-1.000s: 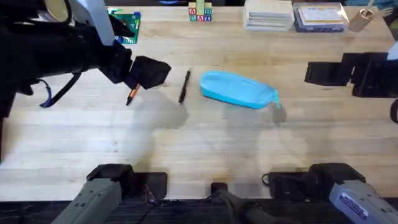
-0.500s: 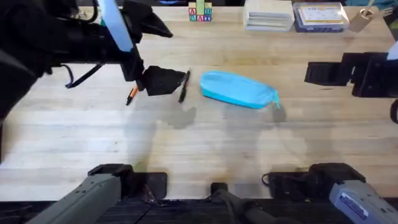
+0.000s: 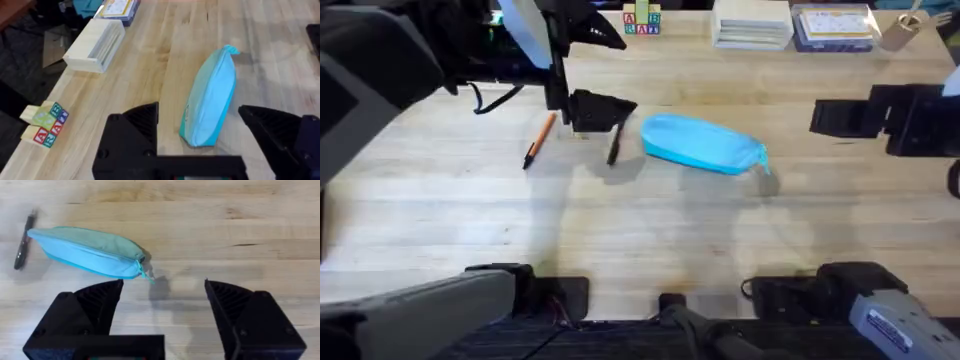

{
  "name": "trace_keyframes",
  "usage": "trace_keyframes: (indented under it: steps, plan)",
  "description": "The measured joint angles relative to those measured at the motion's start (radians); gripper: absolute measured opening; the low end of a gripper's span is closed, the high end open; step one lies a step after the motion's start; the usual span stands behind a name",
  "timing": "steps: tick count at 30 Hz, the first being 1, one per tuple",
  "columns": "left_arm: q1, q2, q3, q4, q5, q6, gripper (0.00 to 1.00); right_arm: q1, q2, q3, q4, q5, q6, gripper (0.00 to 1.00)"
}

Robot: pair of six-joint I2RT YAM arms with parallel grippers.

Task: Unzip the bag, pick up the pens from the table one at a time and place them inside, then zip the bag closed.

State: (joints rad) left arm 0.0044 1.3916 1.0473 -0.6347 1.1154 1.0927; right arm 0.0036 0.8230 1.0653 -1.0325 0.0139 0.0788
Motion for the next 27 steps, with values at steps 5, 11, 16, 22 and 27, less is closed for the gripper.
trace_keyframes:
  steps: [5,11,16,22,27]
  plan:
    - [0.0,0.066,0.0,0.041,0.069,0.001,0.991,0.0,0.0,0.0,0.0,0.0,0.0,0.998]
    - [0.0,0.132,0.0,0.075,0.122,0.001,0.991,0.0,0.0,0.0,0.0,0.0,0.0,0.998]
    - [-0.007,0.188,0.0,0.091,0.145,0.001,0.991,0.0,0.0,0.0,0.0,0.0,0.0,0.997]
    - [-0.048,0.26,0.0,0.108,0.149,0.001,0.991,0.0,0.0,0.0,0.0,0.0,0.0,0.998]
    - [-0.082,0.308,0.0,0.127,0.149,0.001,0.991,0.0,0.0,0.0,0.0,0.0,0.0,0.998]
